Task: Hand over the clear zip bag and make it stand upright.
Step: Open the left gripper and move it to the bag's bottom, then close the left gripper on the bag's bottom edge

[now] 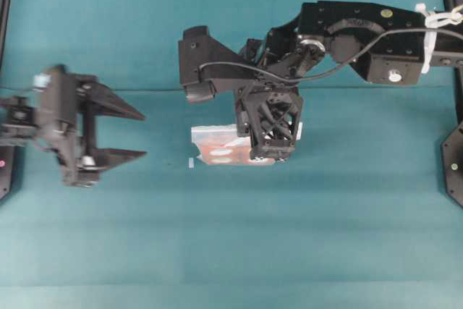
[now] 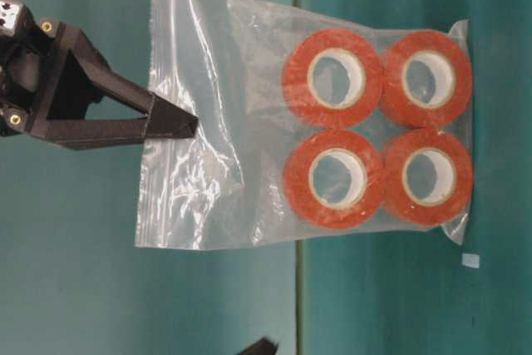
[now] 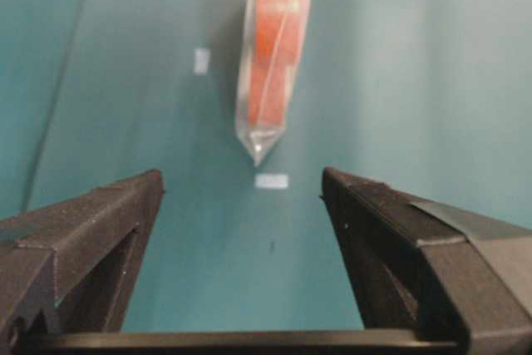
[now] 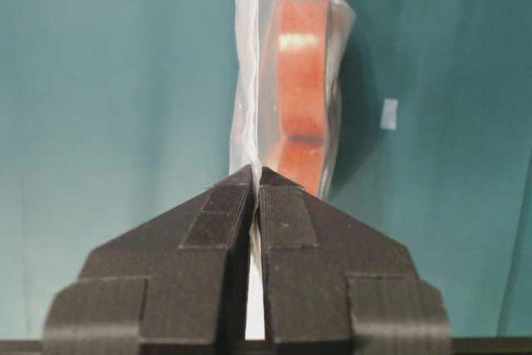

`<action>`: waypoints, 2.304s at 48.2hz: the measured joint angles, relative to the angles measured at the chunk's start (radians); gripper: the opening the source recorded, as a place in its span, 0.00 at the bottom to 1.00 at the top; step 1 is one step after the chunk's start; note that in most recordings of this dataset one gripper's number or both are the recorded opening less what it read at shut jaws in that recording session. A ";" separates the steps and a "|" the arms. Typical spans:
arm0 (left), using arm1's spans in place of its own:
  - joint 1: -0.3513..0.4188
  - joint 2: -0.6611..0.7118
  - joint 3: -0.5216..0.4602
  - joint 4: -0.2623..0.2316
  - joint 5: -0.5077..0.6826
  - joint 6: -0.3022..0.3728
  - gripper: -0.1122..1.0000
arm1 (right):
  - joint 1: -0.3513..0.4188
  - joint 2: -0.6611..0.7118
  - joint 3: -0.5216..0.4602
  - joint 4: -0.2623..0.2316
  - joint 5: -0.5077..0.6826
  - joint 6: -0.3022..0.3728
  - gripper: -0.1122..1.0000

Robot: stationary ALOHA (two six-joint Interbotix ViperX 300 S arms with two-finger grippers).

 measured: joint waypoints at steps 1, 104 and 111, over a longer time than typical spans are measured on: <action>0.000 0.020 -0.008 0.000 -0.009 0.000 0.92 | 0.002 0.000 0.000 0.000 0.002 -0.002 0.13; -0.017 0.624 -0.304 0.000 -0.383 -0.038 0.45 | 0.000 0.000 0.017 -0.002 -0.017 0.023 0.13; -0.023 0.626 -0.313 0.000 -0.347 -0.032 0.32 | 0.003 0.000 0.017 0.000 -0.017 0.025 0.13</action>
